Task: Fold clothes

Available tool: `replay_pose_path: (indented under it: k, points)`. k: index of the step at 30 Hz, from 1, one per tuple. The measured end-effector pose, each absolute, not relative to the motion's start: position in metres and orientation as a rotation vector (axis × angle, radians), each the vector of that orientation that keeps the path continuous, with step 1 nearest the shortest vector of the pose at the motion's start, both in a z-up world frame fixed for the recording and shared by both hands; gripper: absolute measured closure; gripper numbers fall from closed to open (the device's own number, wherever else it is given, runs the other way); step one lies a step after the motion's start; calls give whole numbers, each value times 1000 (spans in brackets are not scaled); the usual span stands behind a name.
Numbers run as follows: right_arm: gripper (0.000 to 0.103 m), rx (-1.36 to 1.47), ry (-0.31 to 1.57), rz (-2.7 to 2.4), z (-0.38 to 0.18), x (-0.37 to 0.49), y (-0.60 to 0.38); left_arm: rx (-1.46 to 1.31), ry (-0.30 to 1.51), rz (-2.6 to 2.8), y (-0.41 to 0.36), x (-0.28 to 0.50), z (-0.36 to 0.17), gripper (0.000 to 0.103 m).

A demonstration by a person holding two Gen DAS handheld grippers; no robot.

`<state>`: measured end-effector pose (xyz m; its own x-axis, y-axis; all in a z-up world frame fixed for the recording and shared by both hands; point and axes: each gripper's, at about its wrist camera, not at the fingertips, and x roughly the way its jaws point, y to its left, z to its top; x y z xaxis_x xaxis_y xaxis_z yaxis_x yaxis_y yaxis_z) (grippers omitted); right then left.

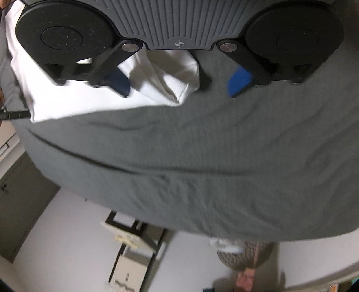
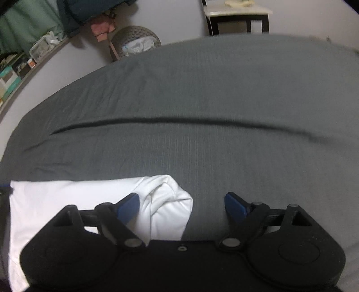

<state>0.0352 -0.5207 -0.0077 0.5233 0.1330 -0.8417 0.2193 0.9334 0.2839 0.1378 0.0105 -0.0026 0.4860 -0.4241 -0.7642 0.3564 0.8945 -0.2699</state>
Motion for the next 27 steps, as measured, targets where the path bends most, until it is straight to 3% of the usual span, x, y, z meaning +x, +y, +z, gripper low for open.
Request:
replay_pose_path:
  k: [2, 4, 6, 7, 9, 10, 11, 13, 15, 17, 18, 20, 21, 23, 27]
  points:
    - [18, 361, 1025, -30, -11, 39, -520, -41, 930, -487, 5, 134, -6, 38]
    - [24, 320, 1021, 2, -10, 42, -516, -54, 934, -526, 2, 131, -9, 64]
    - [30, 344, 1020, 36, -8, 44, -518, -73, 929, -534, 1, 129, -9, 67]
    - [37, 356, 1019, 52, -6, 45, -518, -75, 924, -532, 2, 129, -10, 68]
    - [39, 380, 1017, 85, -4, 47, -519, -102, 920, -522, 5, 129, -11, 68]
    - [35, 425, 1023, 92, -4, 50, -522, -128, 923, -514, 8, 130, -12, 67]
    - [24, 475, 1041, 97, -5, 53, -524, -152, 930, -507, 11, 132, -13, 67]
    - [15, 493, 1066, 86, -6, 58, -524, -178, 943, -501, 13, 137, -13, 67]
    - [22, 510, 1090, 74, -7, 62, -524, -152, 943, -497, 10, 138, -14, 67]
    - [42, 486, 1086, 81, -6, 60, -521, -123, 938, -491, 4, 137, -14, 68]
    - [46, 474, 1084, 84, -5, 59, -520, -109, 936, -488, 2, 136, -14, 70]
    - [74, 451, 1080, 91, -3, 57, -517, -114, 937, -485, 2, 134, -13, 77]
    - [79, 439, 1078, 94, -3, 56, -516, -122, 936, -484, 2, 133, -13, 86]
    - [87, 415, 1073, 101, -1, 54, -513, -118, 922, -478, 0, 129, -13, 90]
    - [88, 376, 1022, 73, 2, 48, -504, 12, 824, -437, -12, 114, -6, 90]
